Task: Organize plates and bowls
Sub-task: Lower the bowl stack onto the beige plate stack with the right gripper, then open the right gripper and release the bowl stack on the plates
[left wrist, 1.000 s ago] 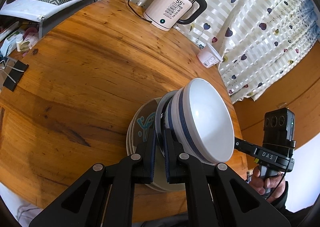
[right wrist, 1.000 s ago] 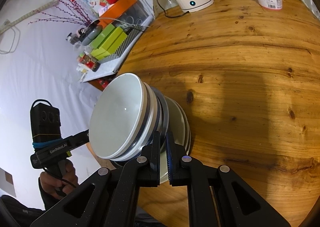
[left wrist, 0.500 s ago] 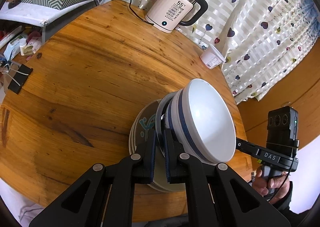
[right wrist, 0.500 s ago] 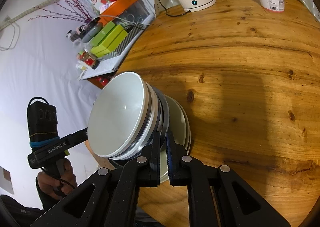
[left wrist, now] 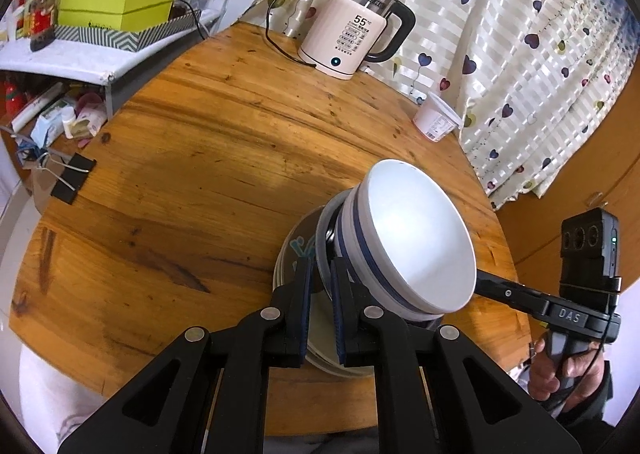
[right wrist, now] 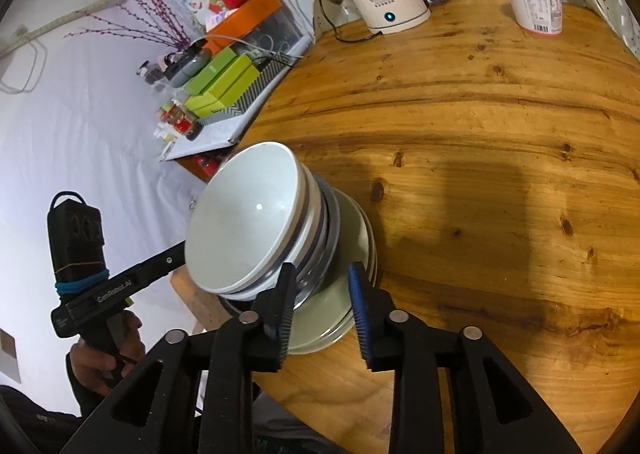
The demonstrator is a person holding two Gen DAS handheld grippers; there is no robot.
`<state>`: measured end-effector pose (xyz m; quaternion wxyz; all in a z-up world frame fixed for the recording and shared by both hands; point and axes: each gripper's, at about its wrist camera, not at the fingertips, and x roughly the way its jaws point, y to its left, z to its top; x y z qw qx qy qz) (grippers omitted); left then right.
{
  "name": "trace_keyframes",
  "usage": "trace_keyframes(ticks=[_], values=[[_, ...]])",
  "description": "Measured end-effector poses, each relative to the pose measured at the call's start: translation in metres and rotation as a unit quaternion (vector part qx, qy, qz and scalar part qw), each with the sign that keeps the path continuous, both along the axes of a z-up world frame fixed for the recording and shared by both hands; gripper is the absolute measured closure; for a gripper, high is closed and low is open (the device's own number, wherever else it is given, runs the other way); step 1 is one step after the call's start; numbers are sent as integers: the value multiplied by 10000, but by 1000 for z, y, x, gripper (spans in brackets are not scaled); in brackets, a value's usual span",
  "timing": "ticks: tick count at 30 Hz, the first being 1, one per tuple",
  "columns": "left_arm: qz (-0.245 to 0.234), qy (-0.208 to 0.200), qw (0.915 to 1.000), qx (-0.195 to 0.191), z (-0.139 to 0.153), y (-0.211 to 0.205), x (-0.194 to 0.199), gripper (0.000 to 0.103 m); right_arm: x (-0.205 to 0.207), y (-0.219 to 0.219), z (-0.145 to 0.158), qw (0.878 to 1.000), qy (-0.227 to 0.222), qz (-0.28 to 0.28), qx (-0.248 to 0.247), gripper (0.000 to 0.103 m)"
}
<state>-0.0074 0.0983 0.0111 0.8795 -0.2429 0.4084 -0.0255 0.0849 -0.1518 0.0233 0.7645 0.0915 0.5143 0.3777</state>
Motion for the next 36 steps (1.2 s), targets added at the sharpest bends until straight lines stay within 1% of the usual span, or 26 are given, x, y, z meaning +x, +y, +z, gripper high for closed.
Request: trace_keyframes(ticks=[3, 5, 9, 14, 17, 19, 20, 29, 31, 36], values=[[15, -32, 9999, 152, 4, -5, -4, 88, -7, 1, 5, 9999, -137, 44, -33, 67], [28, -35, 9997, 252, 5, -9, -6, 86, -11, 1, 9, 9996, -247, 71, -72, 60], [52, -47, 9989, 471, 9, -16, -11, 83, -21, 4, 13, 9986, -466, 131, -223, 57], [49, -48, 9976, 682, 10, -25, -15, 81, -31, 8, 17, 9963, -719, 224, -425, 49], [30, -50, 9970, 773, 11, -31, -16, 74, -37, 10, 19, 9945, -861, 248, -536, 45], [18, -49, 9966, 822, 11, -35, -16, 66, -39, 11, 20, 9938, -911, 258, -575, 44], [12, -51, 9964, 841, 11, -36, -16, 65, -40, 11, 20, 9936, -925, 264, -588, 43], [-16, 12, 9954, 955, 8, -45, -18, 63, -47, 14, 18, 9925, -969, 353, -654, 39], [2, 16, 9950, 998, 8, -46, -19, 59, -49, 15, 18, 9921, -1003, 372, -662, 38], [32, 7, 9937, 1120, 9, -50, -22, 57, -51, 17, 19, 9908, -1085, 423, -693, 36]])
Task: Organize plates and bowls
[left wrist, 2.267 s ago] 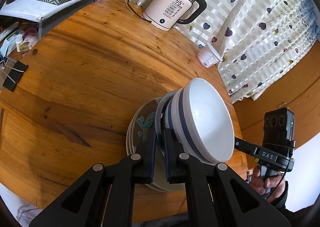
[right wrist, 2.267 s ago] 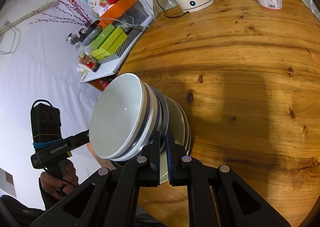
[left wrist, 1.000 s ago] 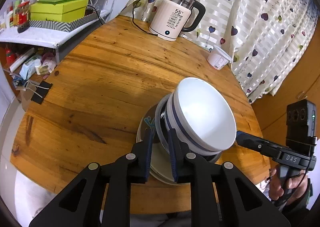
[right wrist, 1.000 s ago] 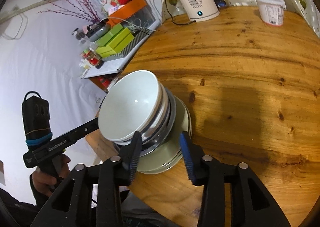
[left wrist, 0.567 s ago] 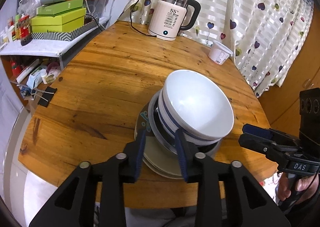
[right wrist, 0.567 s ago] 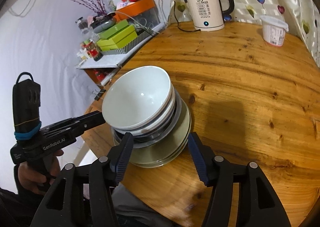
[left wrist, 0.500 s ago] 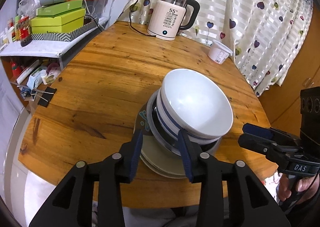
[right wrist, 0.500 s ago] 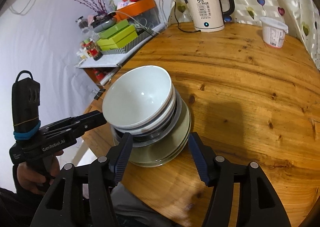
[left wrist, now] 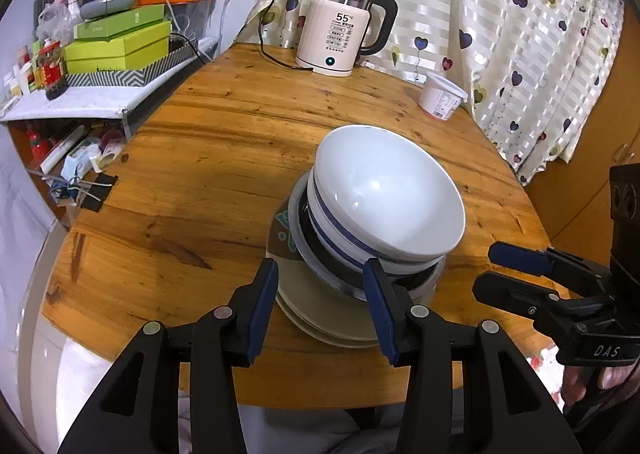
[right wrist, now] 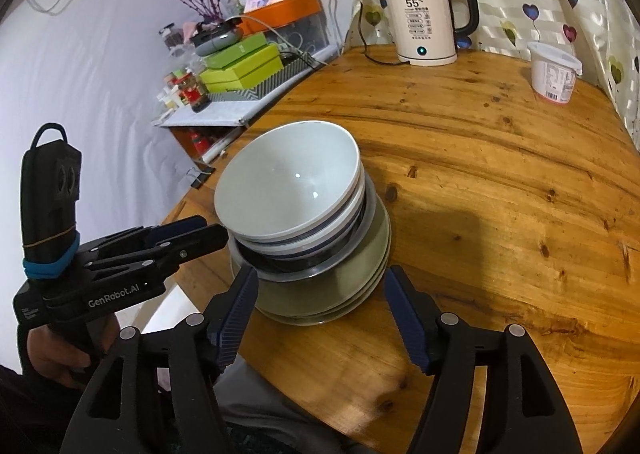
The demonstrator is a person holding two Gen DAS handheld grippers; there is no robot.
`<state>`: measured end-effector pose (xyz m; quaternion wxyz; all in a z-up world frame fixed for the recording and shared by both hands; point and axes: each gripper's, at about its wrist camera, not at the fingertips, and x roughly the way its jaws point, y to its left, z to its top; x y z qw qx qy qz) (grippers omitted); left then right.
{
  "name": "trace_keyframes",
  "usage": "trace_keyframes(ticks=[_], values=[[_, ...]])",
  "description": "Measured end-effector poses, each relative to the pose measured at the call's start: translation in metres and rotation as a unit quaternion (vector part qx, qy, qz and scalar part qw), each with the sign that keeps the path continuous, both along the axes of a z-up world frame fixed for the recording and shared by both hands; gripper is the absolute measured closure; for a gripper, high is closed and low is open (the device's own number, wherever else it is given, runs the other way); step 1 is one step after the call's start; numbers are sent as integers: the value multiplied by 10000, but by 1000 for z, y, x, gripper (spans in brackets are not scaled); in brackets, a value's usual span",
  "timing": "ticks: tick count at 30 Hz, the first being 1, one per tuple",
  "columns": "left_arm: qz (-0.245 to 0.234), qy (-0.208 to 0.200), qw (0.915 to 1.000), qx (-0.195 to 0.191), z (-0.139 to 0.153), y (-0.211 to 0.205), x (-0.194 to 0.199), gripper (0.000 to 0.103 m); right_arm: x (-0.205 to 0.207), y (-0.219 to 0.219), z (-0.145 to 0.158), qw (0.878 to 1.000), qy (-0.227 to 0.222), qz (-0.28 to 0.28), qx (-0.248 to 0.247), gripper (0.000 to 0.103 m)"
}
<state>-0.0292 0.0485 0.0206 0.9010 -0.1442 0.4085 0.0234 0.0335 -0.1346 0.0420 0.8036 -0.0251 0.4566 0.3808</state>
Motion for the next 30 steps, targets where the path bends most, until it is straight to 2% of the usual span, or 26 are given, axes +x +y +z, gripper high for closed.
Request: trace_keyframes(ticks=[14, 30], values=[[-40, 49, 9991, 412, 2, -15, -3, 57, -4, 4, -1, 9998, -121, 102, -120, 33], [-15, 130, 9999, 104, -6, -10, -4, 57, -4, 9, -7, 9996, -45, 191, -188, 32]])
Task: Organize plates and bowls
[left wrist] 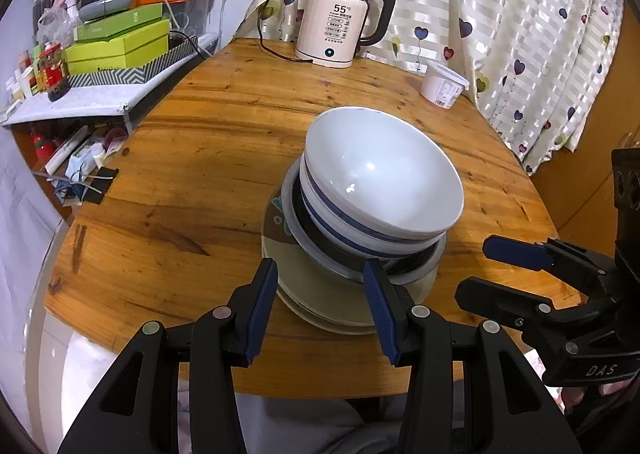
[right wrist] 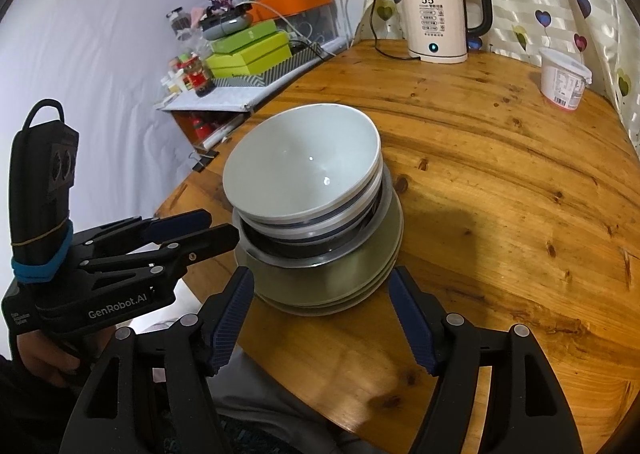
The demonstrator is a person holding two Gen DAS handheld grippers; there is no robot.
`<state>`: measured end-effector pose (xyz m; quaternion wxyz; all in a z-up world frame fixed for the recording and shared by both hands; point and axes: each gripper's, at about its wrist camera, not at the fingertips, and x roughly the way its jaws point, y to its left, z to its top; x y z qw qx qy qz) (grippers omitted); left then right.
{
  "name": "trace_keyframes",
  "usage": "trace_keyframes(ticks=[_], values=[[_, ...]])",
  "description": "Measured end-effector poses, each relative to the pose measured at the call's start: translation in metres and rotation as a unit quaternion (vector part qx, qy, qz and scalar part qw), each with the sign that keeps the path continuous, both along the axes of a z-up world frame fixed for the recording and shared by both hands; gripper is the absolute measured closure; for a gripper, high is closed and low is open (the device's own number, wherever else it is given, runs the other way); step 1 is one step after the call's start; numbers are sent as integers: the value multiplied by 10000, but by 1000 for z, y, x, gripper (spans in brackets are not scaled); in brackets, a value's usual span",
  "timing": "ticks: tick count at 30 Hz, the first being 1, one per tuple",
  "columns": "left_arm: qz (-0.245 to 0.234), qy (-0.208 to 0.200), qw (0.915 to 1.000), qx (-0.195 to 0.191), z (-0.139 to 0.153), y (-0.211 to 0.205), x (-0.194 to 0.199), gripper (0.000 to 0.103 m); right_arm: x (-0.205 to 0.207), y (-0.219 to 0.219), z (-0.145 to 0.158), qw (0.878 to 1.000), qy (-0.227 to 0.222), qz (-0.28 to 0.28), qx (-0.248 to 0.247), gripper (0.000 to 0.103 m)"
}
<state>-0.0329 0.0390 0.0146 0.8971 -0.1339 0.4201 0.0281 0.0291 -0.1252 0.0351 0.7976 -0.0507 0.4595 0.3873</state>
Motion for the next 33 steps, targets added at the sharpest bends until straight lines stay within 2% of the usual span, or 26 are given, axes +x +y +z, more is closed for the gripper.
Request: trace_keyframes(ticks=[9, 33], values=[[29, 42, 10000, -39, -2, 2, 1, 57, 0, 1, -1, 10000, 8, -1, -11, 32], [-15, 66, 9996, 283, -4, -3, 4, 57, 1, 4, -5, 10000, 24, -2, -38, 32]])
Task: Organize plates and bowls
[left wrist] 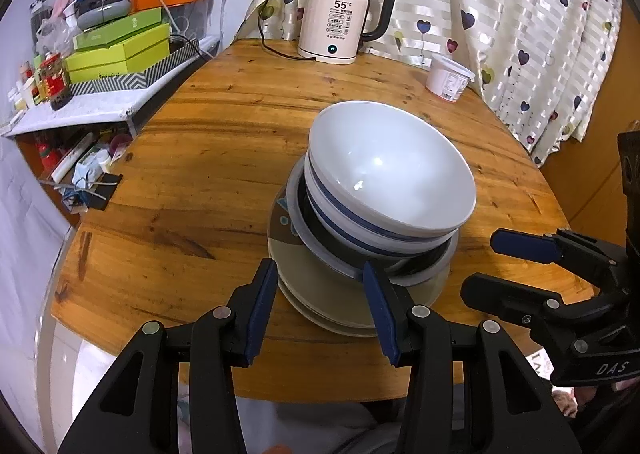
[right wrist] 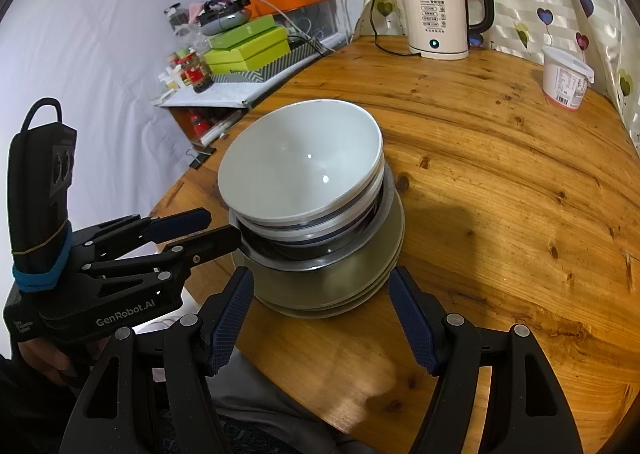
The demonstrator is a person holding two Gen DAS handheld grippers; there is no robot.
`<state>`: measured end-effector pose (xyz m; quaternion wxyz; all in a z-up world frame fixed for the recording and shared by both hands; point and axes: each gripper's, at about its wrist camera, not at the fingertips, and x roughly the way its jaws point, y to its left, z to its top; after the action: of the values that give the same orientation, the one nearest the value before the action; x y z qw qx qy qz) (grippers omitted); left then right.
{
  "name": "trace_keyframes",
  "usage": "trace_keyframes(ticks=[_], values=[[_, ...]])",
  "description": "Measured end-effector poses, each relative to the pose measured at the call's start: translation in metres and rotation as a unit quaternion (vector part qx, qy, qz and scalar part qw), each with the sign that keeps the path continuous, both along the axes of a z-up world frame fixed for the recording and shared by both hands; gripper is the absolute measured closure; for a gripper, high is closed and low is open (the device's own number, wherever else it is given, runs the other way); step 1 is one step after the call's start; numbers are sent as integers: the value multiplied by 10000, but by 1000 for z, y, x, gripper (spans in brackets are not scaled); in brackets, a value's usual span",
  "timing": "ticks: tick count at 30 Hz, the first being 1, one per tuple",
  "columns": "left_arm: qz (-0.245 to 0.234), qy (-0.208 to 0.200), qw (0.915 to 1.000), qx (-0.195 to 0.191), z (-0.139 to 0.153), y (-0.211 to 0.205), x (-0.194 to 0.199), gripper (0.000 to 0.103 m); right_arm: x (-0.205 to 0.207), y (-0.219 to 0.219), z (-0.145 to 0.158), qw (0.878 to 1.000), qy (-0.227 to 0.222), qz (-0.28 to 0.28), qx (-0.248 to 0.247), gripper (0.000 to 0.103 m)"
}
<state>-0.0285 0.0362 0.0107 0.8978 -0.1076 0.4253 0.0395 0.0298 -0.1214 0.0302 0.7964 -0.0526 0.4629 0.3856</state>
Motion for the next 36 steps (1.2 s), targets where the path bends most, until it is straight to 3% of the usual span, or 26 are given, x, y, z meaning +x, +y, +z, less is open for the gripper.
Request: trace_keyframes(ticks=[36], values=[[-106, 76, 9999, 57, 0, -4, -3, 57, 2, -2, 1, 10000, -12, 1, -16, 32]])
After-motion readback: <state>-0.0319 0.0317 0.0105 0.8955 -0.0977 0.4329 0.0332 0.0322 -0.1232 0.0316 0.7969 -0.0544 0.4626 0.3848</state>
